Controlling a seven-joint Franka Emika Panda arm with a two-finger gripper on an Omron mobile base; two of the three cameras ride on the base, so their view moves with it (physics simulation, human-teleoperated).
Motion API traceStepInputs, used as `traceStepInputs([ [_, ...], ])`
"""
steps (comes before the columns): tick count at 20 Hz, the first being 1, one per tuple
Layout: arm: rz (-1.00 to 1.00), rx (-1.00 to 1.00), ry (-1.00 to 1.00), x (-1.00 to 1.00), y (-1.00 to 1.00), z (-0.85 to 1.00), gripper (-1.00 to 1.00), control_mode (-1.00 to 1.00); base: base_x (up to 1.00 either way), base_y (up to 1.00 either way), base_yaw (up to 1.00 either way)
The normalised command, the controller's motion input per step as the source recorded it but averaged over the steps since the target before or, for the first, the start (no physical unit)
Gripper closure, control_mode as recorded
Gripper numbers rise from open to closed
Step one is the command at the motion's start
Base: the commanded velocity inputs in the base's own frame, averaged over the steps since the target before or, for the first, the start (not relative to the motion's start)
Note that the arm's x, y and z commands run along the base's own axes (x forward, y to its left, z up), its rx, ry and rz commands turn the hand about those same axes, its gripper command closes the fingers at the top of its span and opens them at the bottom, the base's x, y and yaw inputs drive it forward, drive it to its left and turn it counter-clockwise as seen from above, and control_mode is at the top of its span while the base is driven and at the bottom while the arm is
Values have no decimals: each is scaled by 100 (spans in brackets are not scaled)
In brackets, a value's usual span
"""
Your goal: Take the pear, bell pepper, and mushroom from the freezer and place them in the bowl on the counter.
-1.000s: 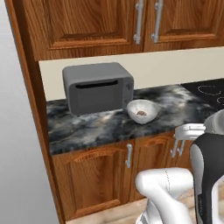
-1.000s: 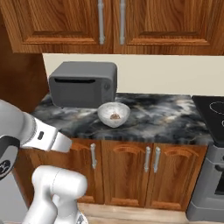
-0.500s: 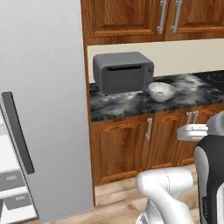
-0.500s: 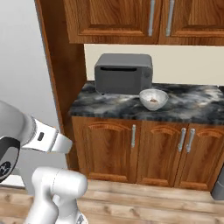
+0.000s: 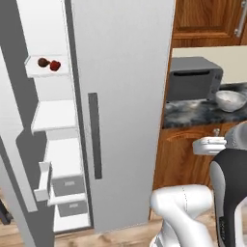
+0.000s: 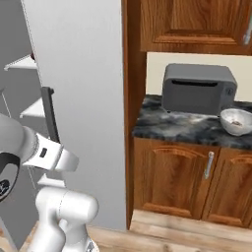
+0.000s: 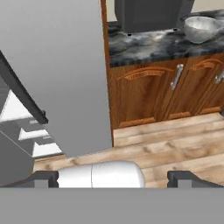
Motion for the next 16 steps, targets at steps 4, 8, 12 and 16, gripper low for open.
traceStepInputs([
  [4,0,0,0,0,0,0,-100,100,36,77,31],
  [8,0,0,0,0,0,0,-100,100,58,33,34],
  [12,0,0,0,0,0,0,-100,100,88,7,28],
  [16,0,0,0,0,0,0,-100,100,52,1,22],
])
